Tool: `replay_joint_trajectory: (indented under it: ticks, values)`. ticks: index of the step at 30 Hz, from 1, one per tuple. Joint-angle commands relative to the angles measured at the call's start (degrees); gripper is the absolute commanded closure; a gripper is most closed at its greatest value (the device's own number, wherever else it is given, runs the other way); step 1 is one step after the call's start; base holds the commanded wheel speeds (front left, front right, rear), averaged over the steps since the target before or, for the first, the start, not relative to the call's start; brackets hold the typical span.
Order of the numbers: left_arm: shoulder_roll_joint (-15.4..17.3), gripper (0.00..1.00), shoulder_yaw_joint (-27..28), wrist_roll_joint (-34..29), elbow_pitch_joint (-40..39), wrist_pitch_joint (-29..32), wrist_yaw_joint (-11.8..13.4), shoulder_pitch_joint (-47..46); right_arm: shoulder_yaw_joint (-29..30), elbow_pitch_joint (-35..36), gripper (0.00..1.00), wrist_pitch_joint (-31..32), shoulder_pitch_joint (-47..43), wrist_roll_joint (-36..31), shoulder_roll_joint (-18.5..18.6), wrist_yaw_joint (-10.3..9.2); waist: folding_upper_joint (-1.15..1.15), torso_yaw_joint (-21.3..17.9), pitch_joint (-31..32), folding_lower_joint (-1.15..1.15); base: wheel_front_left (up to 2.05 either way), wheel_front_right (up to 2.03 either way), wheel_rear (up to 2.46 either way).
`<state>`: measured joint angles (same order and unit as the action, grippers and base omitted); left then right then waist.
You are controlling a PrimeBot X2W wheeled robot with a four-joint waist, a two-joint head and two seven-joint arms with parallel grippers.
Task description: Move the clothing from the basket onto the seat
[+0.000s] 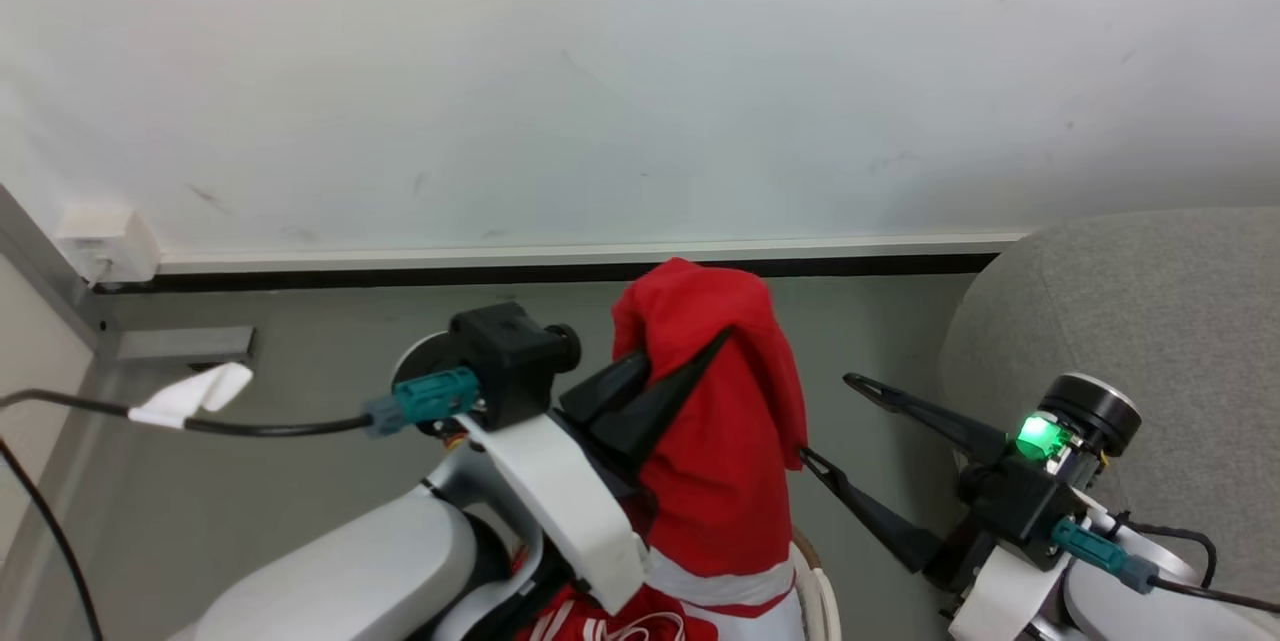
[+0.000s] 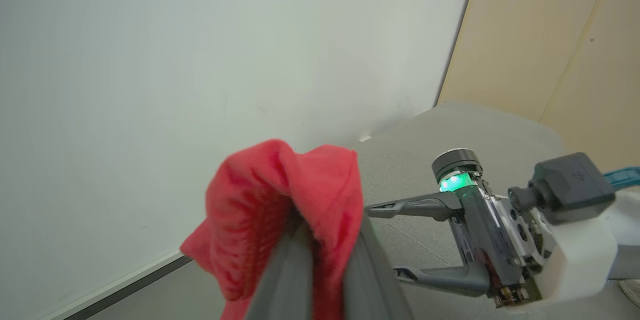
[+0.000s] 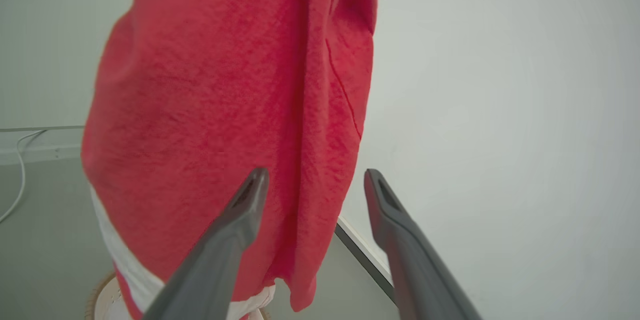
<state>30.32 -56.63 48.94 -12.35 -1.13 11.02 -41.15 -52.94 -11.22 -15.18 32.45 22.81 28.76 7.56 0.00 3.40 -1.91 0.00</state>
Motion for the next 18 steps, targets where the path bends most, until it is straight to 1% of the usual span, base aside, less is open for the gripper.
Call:
replay_joint_trajectory:
  ticks: [1,3,6,13,17,18]
  values:
    - [-0.3,1.00,-0.1,-0.6,-0.1,0.0,-0.4,-0.7,-0.7,-0.5,0.00,0.0,1.1,0.5,0.1,-0.14,0.00,0.2,-0.1,0.00,0.00,0.00,0.00]
    - [-0.9,1.00,-0.6,-0.7,-0.1,0.2,-0.8,-1.1,-2.6,-2.0,0.00,0.0,3.0,1.3,0.4,-0.14,0.00,0.5,-0.2,0.00,0.00,0.00,0.00]
    - [-1.8,1.00,-1.3,-0.8,-0.4,0.5,-1.3,-1.5,-5.6,-4.8,0.00,0.0,5.9,3.1,-0.6,-0.14,0.00,0.8,-0.3,0.00,0.00,0.00,0.00]
    - [-3.6,1.00,-2.5,0.6,-0.6,0.8,-3.2,-2.0,-9.3,-12.0,0.00,0.1,11.0,7.2,-3.9,-0.13,0.00,1.6,-0.5,0.00,0.00,0.00,0.00]
    - [-4.6,1.00,-3.0,0.9,0.2,0.5,-4.0,-2.0,-13.0,-14.0,0.00,0.0,12.2,13.2,-6.4,-0.13,0.00,2.1,-0.5,0.00,0.00,0.00,0.00]
    - [-4.9,1.00,-3.2,1.0,0.5,0.4,-4.2,-1.9,-14.4,-14.1,0.19,0.0,12.7,14.8,-6.5,-0.13,0.00,2.2,-0.4,0.00,0.00,0.00,0.00]
